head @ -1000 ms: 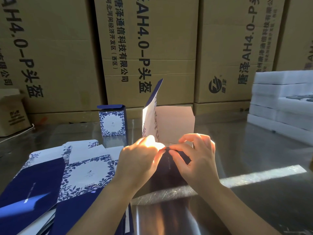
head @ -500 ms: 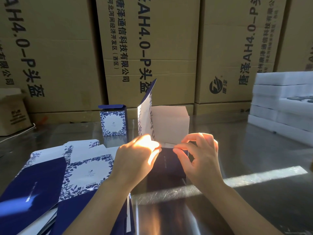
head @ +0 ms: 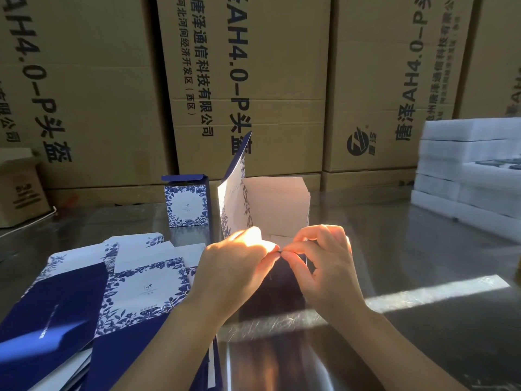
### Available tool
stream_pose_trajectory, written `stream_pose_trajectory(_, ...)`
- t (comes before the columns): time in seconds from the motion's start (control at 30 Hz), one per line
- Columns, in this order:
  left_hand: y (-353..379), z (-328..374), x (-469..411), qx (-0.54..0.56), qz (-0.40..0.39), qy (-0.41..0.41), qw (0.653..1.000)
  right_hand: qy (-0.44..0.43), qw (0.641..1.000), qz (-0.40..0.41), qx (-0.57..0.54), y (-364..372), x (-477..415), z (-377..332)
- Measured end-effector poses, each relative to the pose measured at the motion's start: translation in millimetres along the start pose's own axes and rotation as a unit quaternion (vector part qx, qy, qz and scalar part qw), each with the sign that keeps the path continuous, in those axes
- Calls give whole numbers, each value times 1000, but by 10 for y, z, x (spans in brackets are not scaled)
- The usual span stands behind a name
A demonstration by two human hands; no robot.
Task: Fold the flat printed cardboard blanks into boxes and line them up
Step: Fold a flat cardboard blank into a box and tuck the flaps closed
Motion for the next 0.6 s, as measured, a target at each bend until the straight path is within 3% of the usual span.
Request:
stream_pose_trajectory(0.4, 59, -54, 4, 7, -17, -14, 1000, -23, 999, 35, 16, -14, -15, 48)
stream_pose_trajectory(0.6, 49, -91, 10, 6, -22, -20, 1000, -11, 1000, 15, 10, -23, -25, 64)
Point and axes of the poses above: each hand's wrist, its own x-axis away from the middle knuckle, its own y-axis out of the palm, z = x × y, the point moved 1 cm from there along -x, towards the middle knuckle, and after that the axes turned 2 degrees about -x, right-handed, at the moved point
